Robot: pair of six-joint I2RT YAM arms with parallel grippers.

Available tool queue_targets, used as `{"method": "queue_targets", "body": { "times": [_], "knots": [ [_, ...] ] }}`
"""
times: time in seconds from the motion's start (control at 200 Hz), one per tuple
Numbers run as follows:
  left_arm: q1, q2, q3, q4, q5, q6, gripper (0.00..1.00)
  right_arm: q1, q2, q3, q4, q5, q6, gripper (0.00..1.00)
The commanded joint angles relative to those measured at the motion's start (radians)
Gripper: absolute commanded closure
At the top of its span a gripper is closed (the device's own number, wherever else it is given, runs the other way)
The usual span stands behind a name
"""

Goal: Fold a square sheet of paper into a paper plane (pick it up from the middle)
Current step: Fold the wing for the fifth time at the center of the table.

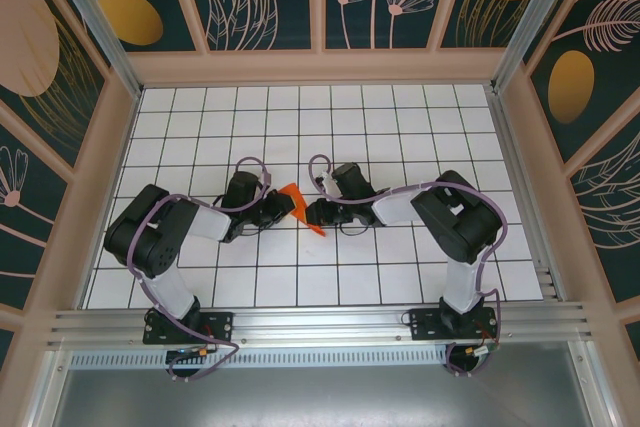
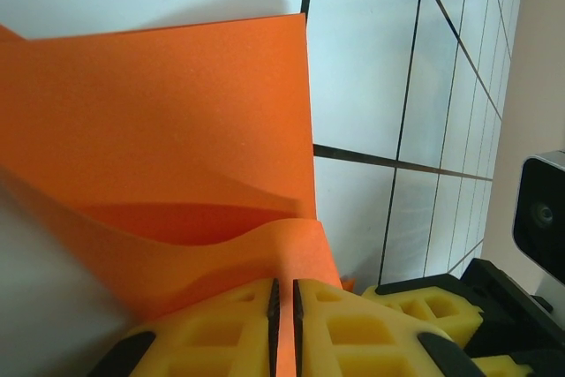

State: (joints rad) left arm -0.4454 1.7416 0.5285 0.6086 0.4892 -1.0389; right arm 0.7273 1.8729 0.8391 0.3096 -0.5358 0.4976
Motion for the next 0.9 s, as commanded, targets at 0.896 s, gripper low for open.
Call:
{"method": "queue_targets", "body": {
  "times": [0.896],
  "knots": [
    [-0.036, -0.038, -0.065, 0.201, 0.061, -0.017, 0.76, -0.066, 0.025, -0.112, 0.255, -0.156, 0.246, 0.92]
  ]
}}
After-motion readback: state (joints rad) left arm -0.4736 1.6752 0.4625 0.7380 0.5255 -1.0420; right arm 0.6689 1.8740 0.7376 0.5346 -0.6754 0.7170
